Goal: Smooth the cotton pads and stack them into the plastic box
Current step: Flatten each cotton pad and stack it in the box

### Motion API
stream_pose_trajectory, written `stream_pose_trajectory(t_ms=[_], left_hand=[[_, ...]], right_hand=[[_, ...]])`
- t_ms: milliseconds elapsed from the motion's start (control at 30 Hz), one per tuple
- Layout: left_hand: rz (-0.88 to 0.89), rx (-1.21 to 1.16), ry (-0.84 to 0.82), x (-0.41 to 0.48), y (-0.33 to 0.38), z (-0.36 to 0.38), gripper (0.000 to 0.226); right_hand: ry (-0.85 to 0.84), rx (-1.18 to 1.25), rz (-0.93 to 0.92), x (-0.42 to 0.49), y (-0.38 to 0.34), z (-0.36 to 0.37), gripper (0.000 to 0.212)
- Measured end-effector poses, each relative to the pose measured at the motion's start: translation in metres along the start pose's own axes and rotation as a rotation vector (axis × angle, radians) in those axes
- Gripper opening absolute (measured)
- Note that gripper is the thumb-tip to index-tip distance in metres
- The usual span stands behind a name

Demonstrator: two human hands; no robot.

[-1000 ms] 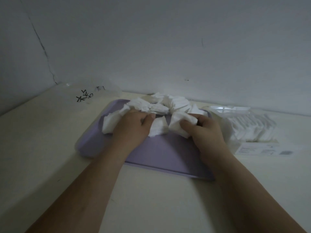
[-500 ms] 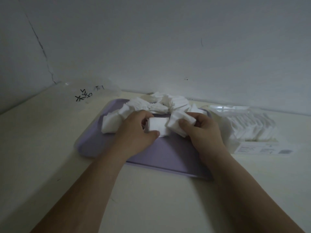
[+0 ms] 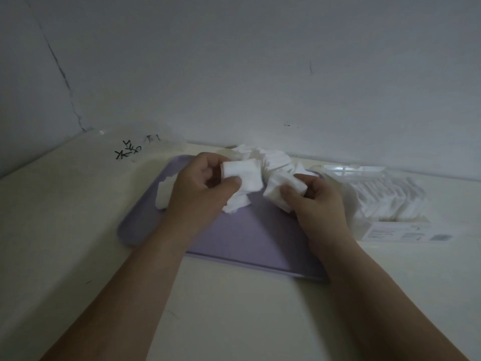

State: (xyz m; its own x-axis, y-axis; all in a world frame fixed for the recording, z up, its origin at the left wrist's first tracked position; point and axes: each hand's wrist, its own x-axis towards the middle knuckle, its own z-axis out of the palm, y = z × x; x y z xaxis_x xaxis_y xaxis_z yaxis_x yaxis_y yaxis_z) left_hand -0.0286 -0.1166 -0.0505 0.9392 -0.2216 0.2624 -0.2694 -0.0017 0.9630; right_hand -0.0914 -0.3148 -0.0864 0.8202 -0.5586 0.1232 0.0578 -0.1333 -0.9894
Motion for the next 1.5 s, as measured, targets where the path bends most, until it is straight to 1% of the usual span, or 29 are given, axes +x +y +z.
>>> stream_pose_trajectory(t_ms=[33,67,100,167,233,367,500,567,633,700,733,767,800,833,867,933,1000,1067,1100,1167,1267,1333,1400,1433,1500], left_hand=[[-0.054,-0.117,-0.067,-0.002,0.003,0.001,0.032],[-0.097,-0.183,-0.138,-0.003,0.003,0.002,0.034],[-0.115,-0.186,-0.205,-0.004,0.002,0.003,0.035],[-0.095,-0.093,-0.274,-0.005,-0.003,0.003,0.033],[-0.084,-0.048,-0.274,-0.005,-0.005,0.002,0.032],[-0.088,-0.019,-0.270,-0.005,-0.007,-0.001,0.034],[-0.076,0.051,-0.292,-0.007,-0.006,0.000,0.034],[-0.073,0.053,-0.274,-0.007,-0.006,0.001,0.034],[-0.064,0.051,-0.235,-0.006,-0.008,0.003,0.035],[-0.042,0.079,-0.187,-0.006,-0.011,0.005,0.035],[-0.036,0.096,-0.169,-0.005,-0.012,0.006,0.033],[-0.033,0.112,-0.157,-0.005,-0.013,0.006,0.031],[-0.033,0.129,-0.150,-0.005,-0.014,0.007,0.030],[-0.035,0.146,-0.145,-0.006,-0.015,0.007,0.032],[-0.035,0.160,-0.143,-0.005,-0.016,0.007,0.033],[-0.031,0.170,-0.158,-0.004,-0.018,0.006,0.035],[-0.048,0.180,-0.188,-0.003,-0.019,0.006,0.042],[-0.055,0.209,-0.232,-0.005,-0.018,0.007,0.053],[-0.045,0.218,-0.261,-0.006,-0.017,0.008,0.055],[-0.021,0.221,-0.302,-0.007,-0.018,0.011,0.047],[-0.007,0.233,-0.317,-0.005,-0.024,0.013,0.037],[-0.014,0.246,-0.321,-0.005,-0.026,0.014,0.036],[-0.018,0.245,-0.323,-0.006,-0.027,0.016,0.035],[-0.017,0.241,-0.331,-0.007,-0.027,0.018,0.034],[-0.004,0.230,-0.360,-0.009,-0.026,0.022,0.035]], right_hand=[[-0.024,0.033,0.009,0.000,0.000,0.000,0.035],[-0.059,0.078,0.021,0.000,0.000,0.000,0.032],[-0.108,0.132,0.041,-0.001,-0.002,0.001,0.028],[-0.223,0.200,0.067,-0.006,-0.008,0.002,0.026],[-0.288,0.203,0.064,-0.011,-0.012,0.003,0.029],[-0.319,0.188,0.046,-0.012,-0.013,0.004,0.023],[-0.379,0.159,-0.005,-0.012,-0.014,0.005,0.027],[-0.381,0.147,-0.024,-0.013,-0.014,0.006,0.026],[-0.368,0.158,-0.005,-0.012,-0.015,0.006,0.022],[-0.418,0.200,0.039,-0.012,-0.019,0.003,0.018],[-0.463,0.206,0.045,-0.013,-0.020,0.002,0.026],[-0.491,0.171,0.036,-0.013,-0.020,0.001,0.039],[-0.487,0.092,0.009,-0.014,-0.019,0.002,0.053],[-0.454,-0.009,-0.035,-0.014,-0.017,0.002,0.061],[-0.400,-0.114,-0.083,-0.013,-0.015,0.004,0.059],[-0.332,-0.268,-0.149,-0.010,-0.012,0.004,0.046],[-0.328,-0.354,-0.193,-0.013,-0.016,0.004,0.046],[-0.346,-0.353,-0.181,-0.012,-0.016,0.002,0.053],[-0.360,-0.331,-0.157,-0.012,-0.015,0.003,0.057],[-0.383,-0.262,-0.105,-0.012,-0.013,0.007,0.063],[-0.343,-0.058,0.006,-0.014,-0.014,0.010,0.067],[-0.297,0.043,0.047,-0.015,-0.016,0.014,0.055],[-0.236,0.009,0.031,-0.016,-0.015,0.017,0.035],[-0.224,-0.013,0.021,-0.015,-0.014,0.018,0.029],[-0.232,-0.034,0.009,-0.014,-0.012,0.021,0.025]])
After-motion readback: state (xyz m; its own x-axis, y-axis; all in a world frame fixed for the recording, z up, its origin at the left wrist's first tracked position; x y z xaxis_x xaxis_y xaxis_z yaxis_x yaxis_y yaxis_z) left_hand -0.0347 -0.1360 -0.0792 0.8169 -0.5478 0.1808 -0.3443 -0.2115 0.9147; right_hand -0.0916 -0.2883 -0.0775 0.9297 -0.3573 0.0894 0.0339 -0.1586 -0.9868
